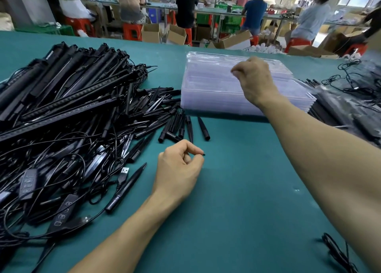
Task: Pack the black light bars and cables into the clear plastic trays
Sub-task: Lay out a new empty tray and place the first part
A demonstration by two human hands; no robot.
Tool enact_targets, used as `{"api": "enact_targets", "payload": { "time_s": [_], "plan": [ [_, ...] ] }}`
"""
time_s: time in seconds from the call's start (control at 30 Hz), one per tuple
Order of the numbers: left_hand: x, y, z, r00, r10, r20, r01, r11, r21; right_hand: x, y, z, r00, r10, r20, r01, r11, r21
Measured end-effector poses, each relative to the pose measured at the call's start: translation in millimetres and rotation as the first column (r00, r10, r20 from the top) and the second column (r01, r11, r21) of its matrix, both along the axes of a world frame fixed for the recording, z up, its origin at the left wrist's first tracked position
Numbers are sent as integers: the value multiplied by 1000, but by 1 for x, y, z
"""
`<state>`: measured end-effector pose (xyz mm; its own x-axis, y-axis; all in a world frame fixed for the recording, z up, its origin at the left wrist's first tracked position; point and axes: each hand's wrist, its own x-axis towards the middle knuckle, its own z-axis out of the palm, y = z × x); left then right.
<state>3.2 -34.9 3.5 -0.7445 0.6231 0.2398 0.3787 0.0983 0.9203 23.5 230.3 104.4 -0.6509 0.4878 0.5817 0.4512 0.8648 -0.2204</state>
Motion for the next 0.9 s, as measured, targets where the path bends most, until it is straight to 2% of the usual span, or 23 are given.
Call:
{"api": "enact_targets", "payload": {
  "time_s": [0.17, 0.27, 0.47, 0.57, 0.63, 0.7, 0.73, 0.8, 0.9],
  "plan": [
    [-1, 1, -2, 1000, 3, -8, -3, 1000, -1, -2, 2, 10, 998, 14, -63, -3, 986, 168],
    [0, 0, -1, 1000, 3, -9, -3, 1000, -5, -5, 4, 22, 983, 13, -184, 0, 998, 70],
    [1, 0, -2, 1000, 1, 1, -1, 1000, -18, -25, 10, 44, 934, -209, -291, 213, 977, -17],
    [0, 0, -3, 1000, 0, 8, 0, 1000, -24, -33, 11, 51, 948, -225, -224, 234, 972, 13],
    [0, 0, -4, 1000, 2, 8, -2, 999, -32, -30, 14, 45, 986, -161, -32, 163, 984, 69],
    [1, 0, -4, 1000, 8, 0, -8, 999, -32, -21, 16, 35, 975, -103, 197, 82, 990, 111],
    [1, 0, -5, 1000, 8, 1, -8, 1000, -30, -17, 17, 30, 965, -80, 251, 54, 993, 106],
    [0, 0, -5, 1000, 9, 7, -9, 1000, -29, -13, 15, 27, 979, -56, 196, 41, 996, 80],
    [-1, 0, -6, 1000, 13, 13, -13, 1000, -26, -16, 12, 45, 983, -183, -29, 185, 962, 200]
  ]
}}
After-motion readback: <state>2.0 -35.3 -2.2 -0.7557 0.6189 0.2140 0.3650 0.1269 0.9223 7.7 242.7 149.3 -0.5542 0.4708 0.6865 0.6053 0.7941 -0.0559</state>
